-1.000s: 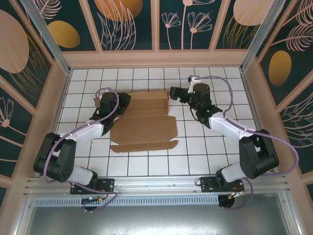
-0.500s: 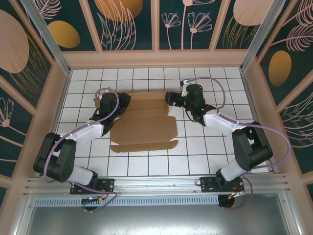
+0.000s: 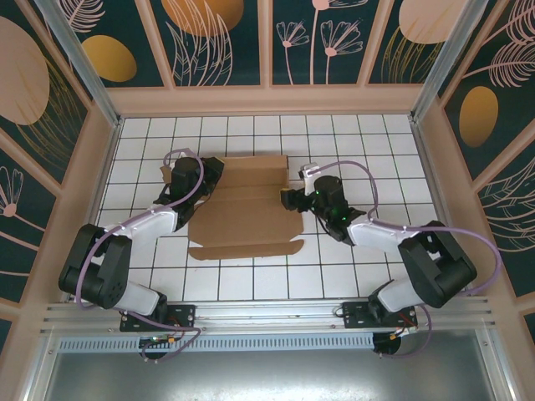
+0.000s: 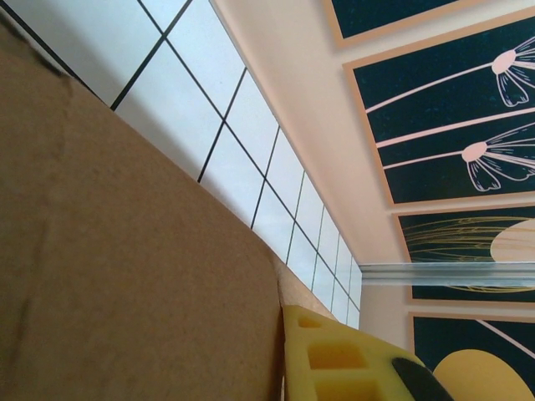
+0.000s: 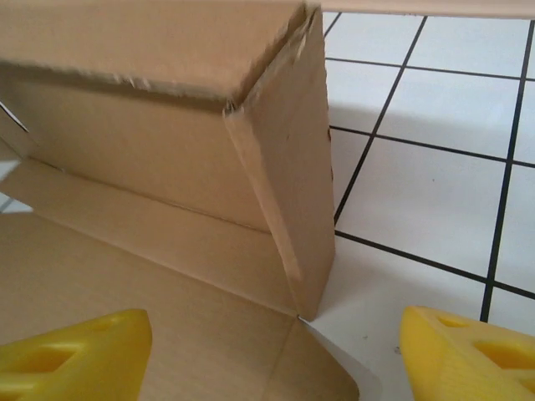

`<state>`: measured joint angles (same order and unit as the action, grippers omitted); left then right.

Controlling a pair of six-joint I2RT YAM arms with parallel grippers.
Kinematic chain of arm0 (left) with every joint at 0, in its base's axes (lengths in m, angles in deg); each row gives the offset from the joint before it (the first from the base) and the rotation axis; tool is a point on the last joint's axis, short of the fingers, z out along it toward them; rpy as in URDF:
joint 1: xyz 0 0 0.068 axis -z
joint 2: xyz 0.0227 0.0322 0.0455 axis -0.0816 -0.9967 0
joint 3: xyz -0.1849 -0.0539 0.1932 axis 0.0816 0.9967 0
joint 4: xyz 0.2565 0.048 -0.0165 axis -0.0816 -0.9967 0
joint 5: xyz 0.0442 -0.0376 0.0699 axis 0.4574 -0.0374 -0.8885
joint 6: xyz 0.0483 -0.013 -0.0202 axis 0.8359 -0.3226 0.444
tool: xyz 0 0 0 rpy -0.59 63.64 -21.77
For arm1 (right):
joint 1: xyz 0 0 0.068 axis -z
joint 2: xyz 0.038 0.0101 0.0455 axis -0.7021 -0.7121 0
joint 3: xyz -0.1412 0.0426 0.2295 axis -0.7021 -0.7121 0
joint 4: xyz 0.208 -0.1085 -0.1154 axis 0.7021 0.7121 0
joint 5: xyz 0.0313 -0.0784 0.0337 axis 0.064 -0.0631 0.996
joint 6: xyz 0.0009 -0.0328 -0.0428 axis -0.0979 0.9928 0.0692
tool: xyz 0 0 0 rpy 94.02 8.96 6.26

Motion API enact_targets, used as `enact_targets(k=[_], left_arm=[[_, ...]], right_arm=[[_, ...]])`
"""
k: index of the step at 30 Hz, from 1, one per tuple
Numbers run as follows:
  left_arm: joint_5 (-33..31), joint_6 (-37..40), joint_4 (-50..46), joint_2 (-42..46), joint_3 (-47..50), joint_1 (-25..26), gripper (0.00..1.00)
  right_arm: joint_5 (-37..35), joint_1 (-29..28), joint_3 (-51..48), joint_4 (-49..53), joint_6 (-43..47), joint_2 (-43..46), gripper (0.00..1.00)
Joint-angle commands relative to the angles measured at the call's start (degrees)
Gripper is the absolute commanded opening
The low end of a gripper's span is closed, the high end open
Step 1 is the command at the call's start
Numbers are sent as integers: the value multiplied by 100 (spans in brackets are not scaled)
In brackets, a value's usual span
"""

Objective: Fold the paper box

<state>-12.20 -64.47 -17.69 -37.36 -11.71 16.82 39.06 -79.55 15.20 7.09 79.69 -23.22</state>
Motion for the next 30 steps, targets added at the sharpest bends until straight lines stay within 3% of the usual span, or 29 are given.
enact_targets(k=[1, 6, 12, 17, 27, 30], left_arm=[[148, 143, -793, -186, 40, 22, 13], [166, 126, -800, -173, 73, 27, 13], [203, 64, -782, -178, 65, 21, 13], [213, 9, -756, -164, 47, 21, 13], [307, -165, -644, -147, 37, 21, 13], [373, -168, -652, -83, 13, 21, 24]], right_arm=[[-437, -61, 66, -852, 461, -404, 80], [-810, -164, 354, -1131, 580, -927, 77], [-1290, -190, 616, -1502, 717, -1453, 59], [-1677, -233, 861, -1576, 709, -1801, 55], [-2307, -477, 1297, -1271, 664, -2332, 35], [-2674, -507, 1257, -1253, 647, -2288, 27]])
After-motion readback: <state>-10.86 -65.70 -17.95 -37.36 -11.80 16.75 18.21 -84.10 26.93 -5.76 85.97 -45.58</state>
